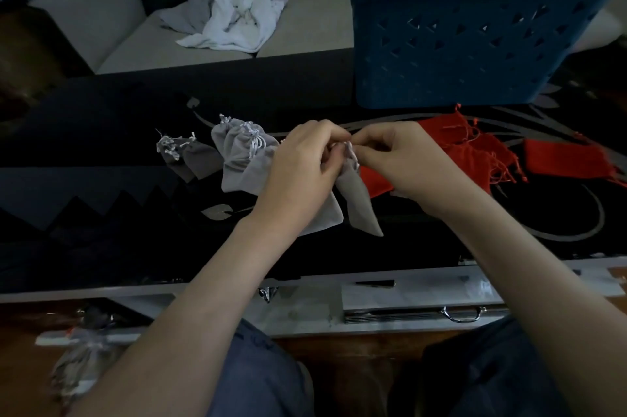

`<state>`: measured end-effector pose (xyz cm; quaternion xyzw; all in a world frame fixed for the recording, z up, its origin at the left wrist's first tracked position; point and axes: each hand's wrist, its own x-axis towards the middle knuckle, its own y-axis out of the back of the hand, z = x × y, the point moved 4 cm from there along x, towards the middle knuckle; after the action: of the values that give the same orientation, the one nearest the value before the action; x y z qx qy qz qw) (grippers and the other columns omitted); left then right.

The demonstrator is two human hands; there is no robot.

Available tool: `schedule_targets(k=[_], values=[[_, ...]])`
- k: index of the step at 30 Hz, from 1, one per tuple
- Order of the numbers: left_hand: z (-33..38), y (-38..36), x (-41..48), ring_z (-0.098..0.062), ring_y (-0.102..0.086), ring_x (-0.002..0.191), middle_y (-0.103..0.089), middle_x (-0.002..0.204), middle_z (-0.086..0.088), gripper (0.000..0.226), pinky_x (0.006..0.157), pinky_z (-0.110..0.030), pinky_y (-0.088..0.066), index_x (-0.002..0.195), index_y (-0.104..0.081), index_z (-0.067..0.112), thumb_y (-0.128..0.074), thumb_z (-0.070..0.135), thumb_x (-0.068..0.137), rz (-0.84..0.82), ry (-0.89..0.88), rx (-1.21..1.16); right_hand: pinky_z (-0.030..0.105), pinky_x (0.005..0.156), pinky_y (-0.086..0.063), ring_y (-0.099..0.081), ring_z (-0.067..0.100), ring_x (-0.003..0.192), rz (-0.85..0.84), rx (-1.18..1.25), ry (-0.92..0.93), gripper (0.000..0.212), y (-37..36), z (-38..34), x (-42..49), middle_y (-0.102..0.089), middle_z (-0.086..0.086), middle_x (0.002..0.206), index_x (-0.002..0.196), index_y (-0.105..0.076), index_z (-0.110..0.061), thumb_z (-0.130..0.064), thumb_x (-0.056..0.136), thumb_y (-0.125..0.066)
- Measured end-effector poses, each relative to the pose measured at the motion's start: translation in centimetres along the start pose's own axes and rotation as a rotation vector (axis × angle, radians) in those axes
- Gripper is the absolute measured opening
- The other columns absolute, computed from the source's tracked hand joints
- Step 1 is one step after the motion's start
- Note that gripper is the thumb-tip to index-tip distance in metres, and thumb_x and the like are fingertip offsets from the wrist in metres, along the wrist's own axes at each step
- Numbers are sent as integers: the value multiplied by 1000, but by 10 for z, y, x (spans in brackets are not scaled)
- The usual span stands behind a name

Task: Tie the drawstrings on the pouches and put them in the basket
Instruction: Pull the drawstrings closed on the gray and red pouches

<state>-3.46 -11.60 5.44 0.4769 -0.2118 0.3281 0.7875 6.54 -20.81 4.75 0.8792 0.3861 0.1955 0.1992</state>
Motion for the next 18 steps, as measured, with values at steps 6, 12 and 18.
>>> schedule_targets(k=[6, 12, 18], values=[[1, -3, 2, -1, -50, 74, -58, 84, 6, 9, 70, -7, -38, 94, -66, 6, -61, 6, 87, -23, 13, 5, 13, 67, -44, -60, 2, 72, 72, -80, -9, 11, 5, -2, -2, -68, -6, 77, 88, -72, -16, -16, 88, -61], [-8, -8, 1, -1, -65, 83, -70, 89, 7, 12, 76, -13, -50, 94, -71, 15, -64, 7, 89, -171, 332, -374, 6, 55, -40, -55, -5, 58, 28, -65, -36, 7, 7, 1, -5, -64, -8, 67, 80, -67, -14, -14, 85, -63], [-12, -6, 1, 0, -65, 77, -70, 82, 8, 12, 72, -14, -50, 85, -68, 23, -67, 11, 87, -147, 416, -390, 8, 59, -42, -57, -4, 64, -3, -82, -18, 10, 5, 1, -1, -67, -7, 72, 81, -69, -16, -16, 88, -62]])
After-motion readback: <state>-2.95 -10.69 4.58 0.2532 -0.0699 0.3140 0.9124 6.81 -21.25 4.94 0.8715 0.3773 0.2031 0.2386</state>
